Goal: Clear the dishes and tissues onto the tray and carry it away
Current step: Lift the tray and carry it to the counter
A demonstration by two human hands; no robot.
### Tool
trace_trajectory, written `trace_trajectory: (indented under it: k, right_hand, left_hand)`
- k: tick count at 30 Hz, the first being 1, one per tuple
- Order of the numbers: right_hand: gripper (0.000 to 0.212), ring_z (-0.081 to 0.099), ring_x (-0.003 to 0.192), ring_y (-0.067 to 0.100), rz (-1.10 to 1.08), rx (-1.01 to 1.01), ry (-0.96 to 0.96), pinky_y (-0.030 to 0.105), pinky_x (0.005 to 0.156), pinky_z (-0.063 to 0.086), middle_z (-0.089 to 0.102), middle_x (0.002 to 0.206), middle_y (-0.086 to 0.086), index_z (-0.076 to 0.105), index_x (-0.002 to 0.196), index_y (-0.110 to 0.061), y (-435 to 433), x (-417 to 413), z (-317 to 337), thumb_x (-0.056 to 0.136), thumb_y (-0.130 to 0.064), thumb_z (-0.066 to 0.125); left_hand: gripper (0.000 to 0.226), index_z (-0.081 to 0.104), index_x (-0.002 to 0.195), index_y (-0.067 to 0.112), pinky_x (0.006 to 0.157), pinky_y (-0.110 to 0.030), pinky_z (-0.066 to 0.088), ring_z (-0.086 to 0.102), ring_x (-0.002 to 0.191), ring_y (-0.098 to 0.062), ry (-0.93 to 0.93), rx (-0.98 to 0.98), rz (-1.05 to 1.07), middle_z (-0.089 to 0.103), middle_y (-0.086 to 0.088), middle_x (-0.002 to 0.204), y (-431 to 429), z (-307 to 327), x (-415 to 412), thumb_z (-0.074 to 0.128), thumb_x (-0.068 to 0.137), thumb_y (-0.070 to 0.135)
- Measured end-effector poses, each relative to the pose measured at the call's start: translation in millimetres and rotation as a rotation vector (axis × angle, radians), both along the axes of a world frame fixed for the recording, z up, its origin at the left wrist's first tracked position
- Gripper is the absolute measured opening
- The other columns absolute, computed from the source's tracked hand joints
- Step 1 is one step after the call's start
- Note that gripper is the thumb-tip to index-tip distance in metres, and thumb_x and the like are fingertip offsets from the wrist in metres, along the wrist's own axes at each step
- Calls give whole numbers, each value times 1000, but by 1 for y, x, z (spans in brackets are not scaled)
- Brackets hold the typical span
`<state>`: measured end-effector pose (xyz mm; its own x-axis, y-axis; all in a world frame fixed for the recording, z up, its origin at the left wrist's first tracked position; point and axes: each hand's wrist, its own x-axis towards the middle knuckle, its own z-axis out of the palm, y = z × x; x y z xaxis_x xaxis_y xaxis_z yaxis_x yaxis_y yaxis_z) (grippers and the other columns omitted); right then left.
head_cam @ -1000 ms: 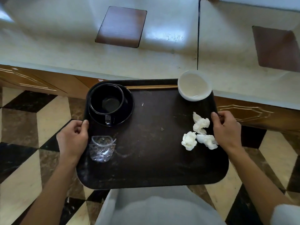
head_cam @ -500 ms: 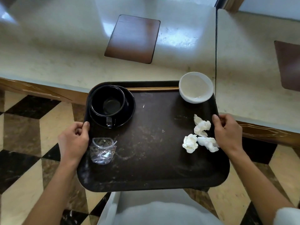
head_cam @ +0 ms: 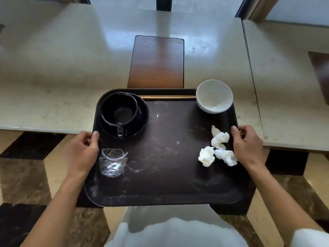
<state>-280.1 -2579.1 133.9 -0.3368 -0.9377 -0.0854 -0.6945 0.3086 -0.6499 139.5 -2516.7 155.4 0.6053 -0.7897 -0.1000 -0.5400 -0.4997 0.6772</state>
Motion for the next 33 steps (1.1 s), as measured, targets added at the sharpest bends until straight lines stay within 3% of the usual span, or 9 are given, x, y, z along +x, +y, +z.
trace_trajectory:
  k: [3,7,9,13,17,20,24,29,33]
  right_hand:
    - [25,54,70,5,-11,5,-10,25,63,36,60,78,-7,64,102,-10,-17,17,1,100,-33,55]
    - [24,57,73,17,-22,-16,-24,29,72,37,61,76,-5,64,100,-9,-41,30,-5,99,-31,56]
    - [24,57,74,18,-23,-24,-29,29,72,38,61,77,-3,63,101,-8,-55,33,-8,99,-31,57]
    - [25,59,78,21,-14,-41,-36,29,72,38,63,79,0,64,101,-7,-85,36,-14,99,-31,57]
    - [23,59,77,19,7,-57,-39,28,72,38,64,80,-1,64,102,-8,-118,36,-16,99,-30,57]
    - [21,59,74,19,8,-63,-34,28,72,38,63,76,-4,64,101,-10,-142,36,-19,99,-30,57]
    - [19,60,73,22,9,-86,-38,28,71,39,64,76,1,64,99,-10,-168,38,-25,98,-28,60]
    - [17,59,74,21,7,-82,-49,26,71,37,63,76,0,64,98,-10,-191,50,-34,98,-26,60]
    - [17,58,72,22,-14,-90,-43,26,70,36,61,75,0,64,98,-9,-207,64,-45,98,-26,60]
  left_hand:
    - [26,68,88,10,57,-4,37,55,67,13,-36,22,-5,67,-6,75,-22,-11,26,60,98,33]
    - [26,67,85,12,56,-20,39,58,65,-17,-19,-4,-32,65,-2,70,-50,-25,45,61,97,34]
    - [25,67,83,12,60,-27,42,59,64,-18,-5,-24,-42,64,-1,67,-66,-35,52,62,97,33]
    - [24,67,79,13,58,-18,39,56,66,-14,-22,-70,-19,62,2,62,-95,-49,60,65,95,30]
    - [24,67,78,10,61,-31,43,57,69,-17,-50,-103,-28,64,-6,64,-120,-55,60,65,95,28]
    - [25,67,77,9,58,-27,40,57,69,-17,-78,-111,-25,63,-7,63,-136,-56,59,65,95,26]
    - [20,67,79,14,55,-10,37,57,60,2,-99,-91,-9,60,0,60,-153,-55,60,65,95,26]
    - [20,70,81,10,54,-7,37,56,59,9,-131,-96,-31,61,-1,60,-182,-58,73,67,94,24]
    - [19,70,84,7,54,-5,38,59,67,-1,-178,-86,-111,61,-3,60,-207,-64,91,69,93,23]
